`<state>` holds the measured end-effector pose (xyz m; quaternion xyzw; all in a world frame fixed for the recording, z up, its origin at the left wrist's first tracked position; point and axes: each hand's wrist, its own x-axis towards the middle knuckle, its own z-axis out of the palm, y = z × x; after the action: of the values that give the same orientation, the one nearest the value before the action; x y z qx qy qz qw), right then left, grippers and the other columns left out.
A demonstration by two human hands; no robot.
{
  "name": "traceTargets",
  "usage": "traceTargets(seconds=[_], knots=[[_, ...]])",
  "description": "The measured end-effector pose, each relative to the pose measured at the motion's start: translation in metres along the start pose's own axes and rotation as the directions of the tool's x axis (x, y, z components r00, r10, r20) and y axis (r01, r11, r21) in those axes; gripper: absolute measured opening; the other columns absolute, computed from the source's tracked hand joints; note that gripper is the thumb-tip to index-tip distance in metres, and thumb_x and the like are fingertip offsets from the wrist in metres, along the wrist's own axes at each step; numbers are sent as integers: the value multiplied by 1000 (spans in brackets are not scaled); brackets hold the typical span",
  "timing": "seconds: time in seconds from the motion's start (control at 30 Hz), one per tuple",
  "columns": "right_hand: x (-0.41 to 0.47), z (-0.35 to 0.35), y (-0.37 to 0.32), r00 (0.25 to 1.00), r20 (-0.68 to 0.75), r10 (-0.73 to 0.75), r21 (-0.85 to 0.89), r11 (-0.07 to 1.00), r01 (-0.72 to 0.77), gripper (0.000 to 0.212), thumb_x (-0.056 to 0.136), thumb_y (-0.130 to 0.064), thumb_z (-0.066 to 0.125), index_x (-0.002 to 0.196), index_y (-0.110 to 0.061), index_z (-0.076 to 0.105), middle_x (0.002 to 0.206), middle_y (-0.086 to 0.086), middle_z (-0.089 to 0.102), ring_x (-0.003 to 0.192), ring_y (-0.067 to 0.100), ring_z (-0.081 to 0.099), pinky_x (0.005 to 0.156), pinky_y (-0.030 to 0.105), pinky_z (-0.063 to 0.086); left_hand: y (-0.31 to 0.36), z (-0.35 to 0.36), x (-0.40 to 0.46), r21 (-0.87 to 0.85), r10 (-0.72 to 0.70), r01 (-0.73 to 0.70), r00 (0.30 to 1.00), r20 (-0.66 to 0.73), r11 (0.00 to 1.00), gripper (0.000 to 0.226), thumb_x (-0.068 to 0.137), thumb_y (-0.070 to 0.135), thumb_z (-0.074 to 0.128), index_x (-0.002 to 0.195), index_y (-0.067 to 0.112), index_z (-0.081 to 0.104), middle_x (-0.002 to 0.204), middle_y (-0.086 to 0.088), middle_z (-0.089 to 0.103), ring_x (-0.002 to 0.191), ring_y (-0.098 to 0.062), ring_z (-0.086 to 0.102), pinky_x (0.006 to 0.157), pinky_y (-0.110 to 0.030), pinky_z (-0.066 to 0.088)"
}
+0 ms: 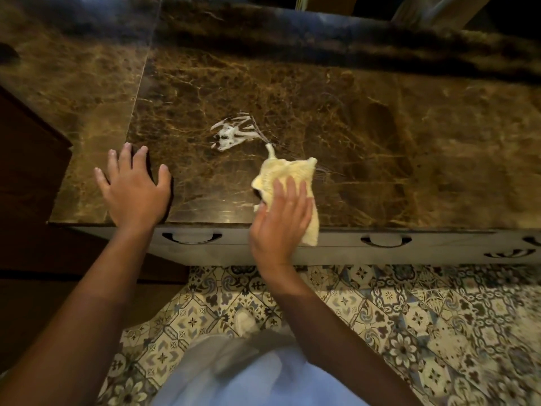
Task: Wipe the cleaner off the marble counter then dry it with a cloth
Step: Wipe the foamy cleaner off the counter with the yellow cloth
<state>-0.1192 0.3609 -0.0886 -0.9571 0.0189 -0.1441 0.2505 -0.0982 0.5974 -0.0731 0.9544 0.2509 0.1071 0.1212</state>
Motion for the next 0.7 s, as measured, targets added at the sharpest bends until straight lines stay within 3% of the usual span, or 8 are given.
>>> traceTargets(seconds=[0.17, 0.3, 0.43, 0.57, 0.7], knots=[[0, 11, -29, 984, 128, -124, -56, 990, 132, 54, 97, -33, 47, 148, -14, 47, 163, 16, 37, 156, 38, 17, 124, 57, 17, 0, 0, 0, -9, 1, -1, 1000, -5, 1000, 62, 101, 48, 40, 152, 14, 45, 166, -14, 36, 157, -35, 23, 124, -61, 11], [17, -9, 12, 947, 204, -248, 15, 968, 250, 51, 100, -33, 47, 149, -23, 44, 162, 5, 41, 155, 26, 21, 126, 50, 17, 0, -3, -2, -15, 0, 0, 1000, -4, 1000, 61, 101, 46, 42, 153, 14, 44, 166, -14, 35, 157, -34, 22, 124, -60, 10], [51, -46, 78, 963, 215, -164, -63, 981, 181, 51, 102, -41, 40, 149, -22, 47, 160, 3, 45, 153, 24, 28, 126, 50, 20, 2, -4, -2, -10, -2, 2, 1000, 0, 1000, 60, 102, 45, 43, 153, 14, 44, 167, -14, 35, 157, -34, 22, 125, -60, 10], [85, -78, 138, 981, 193, -10, -147, 988, 39, 56, 101, -43, 38, 150, -16, 46, 162, 11, 40, 156, 32, 20, 126, 55, 16, 1, -3, -2, -5, -5, 5, 1000, -3, 1000, 61, 101, 45, 43, 153, 14, 46, 166, -15, 36, 157, -35, 23, 124, -60, 11], [107, -75, 138, 981, 158, 110, -195, 978, -78, 64, 101, -43, 36, 153, -7, 39, 166, 19, 31, 156, 35, 16, 127, 54, 13, 3, -2, -1, 2, -12, 12, 1000, -20, 1000, 60, 100, 45, 46, 151, 14, 48, 165, -15, 38, 156, -35, 25, 124, -60, 13]])
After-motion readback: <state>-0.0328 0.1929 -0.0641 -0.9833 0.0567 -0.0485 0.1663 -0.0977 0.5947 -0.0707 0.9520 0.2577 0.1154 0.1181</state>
